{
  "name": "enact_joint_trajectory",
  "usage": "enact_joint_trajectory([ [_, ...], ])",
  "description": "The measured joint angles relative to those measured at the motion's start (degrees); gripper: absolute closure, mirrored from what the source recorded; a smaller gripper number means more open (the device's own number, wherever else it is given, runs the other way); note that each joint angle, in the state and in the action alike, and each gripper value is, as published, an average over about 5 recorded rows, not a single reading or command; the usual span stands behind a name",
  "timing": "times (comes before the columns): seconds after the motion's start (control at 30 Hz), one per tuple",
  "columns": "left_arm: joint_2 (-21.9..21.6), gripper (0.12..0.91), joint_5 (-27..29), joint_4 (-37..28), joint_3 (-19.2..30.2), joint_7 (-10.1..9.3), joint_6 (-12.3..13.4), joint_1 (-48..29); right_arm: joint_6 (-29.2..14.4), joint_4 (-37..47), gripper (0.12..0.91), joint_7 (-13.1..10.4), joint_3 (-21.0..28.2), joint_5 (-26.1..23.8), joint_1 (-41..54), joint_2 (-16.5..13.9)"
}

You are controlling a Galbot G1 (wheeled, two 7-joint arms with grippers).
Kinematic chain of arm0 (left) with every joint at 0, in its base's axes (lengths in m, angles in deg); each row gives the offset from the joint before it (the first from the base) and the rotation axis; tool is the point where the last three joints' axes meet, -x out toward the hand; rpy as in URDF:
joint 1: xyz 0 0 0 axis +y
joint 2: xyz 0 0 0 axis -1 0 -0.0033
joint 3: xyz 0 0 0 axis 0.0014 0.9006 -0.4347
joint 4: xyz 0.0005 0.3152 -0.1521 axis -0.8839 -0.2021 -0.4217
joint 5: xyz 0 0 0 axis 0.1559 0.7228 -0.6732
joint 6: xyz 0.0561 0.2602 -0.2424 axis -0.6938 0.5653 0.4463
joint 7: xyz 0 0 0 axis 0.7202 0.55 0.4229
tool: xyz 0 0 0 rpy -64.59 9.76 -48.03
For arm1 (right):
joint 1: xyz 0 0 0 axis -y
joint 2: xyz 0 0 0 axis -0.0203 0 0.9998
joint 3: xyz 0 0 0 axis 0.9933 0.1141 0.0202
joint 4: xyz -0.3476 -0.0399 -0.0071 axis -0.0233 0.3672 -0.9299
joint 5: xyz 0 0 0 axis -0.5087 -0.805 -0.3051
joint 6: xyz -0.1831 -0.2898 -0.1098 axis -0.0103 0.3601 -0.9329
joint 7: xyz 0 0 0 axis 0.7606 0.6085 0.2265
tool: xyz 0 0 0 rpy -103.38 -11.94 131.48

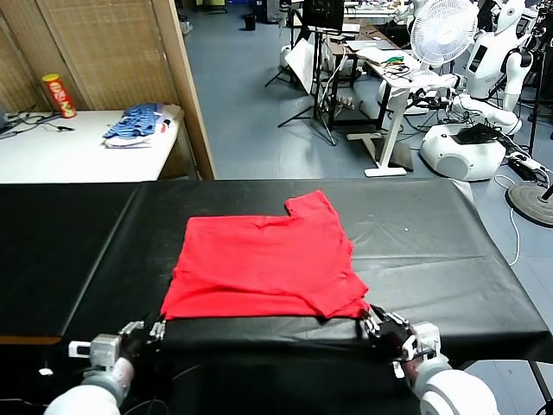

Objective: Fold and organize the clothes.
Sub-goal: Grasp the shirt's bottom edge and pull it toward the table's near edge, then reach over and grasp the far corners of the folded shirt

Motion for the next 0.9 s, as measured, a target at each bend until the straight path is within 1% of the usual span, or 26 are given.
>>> enact_joint_trajectory([
  [0.03,-0.11,0.283,-0.59,0.09,-0.20,-0.14,-0.16,-0.65,-0.48,1.25,0.231,-0.07,0.33,-0.03,1.82,0.09],
  [0.1,-0.54,0.245,-2.50,-0.20,-0.28,-0.25,-0.35,-2.60,-1.14,4.34,0.228,-0.23,1.35,-0.07,6.00,0.36],
  [0.23,-1.84,0.233,-7.80,-2.41,1.22,-0.41,-1.08,-9.40,-2.00,12.17,0.227,-0.48,4.63,-0.55,15.78,1.09],
  [0.4,-3.44,0.232,-13.00,-7.51,5.31,-0.78,-1.67,-20.52,-2.93,23.86,0.227,-1.11,9.78,-1.58,27.60,2.33],
  [0.57,-3.42,0.232,-15.94,-15.30,10.95,-1.52,-1.86,-31.42,-2.98,34.34,0.227,-1.44,14.56,-1.58,37.04,3.83],
  [0.73,-2.01,0.232,-18.16,-25.31,16.32,-1.81,-2.74,-41.47,-3.25,44.83,0.227,-0.44,18.88,-1.59,45.22,6.49],
  [0.9,0.11,0.232,-18.23,-35.28,20.79,-0.97,-3.10,-50.05,-3.10,53.45,0.227,0.58,21.61,-1.86,50.94,9.25],
])
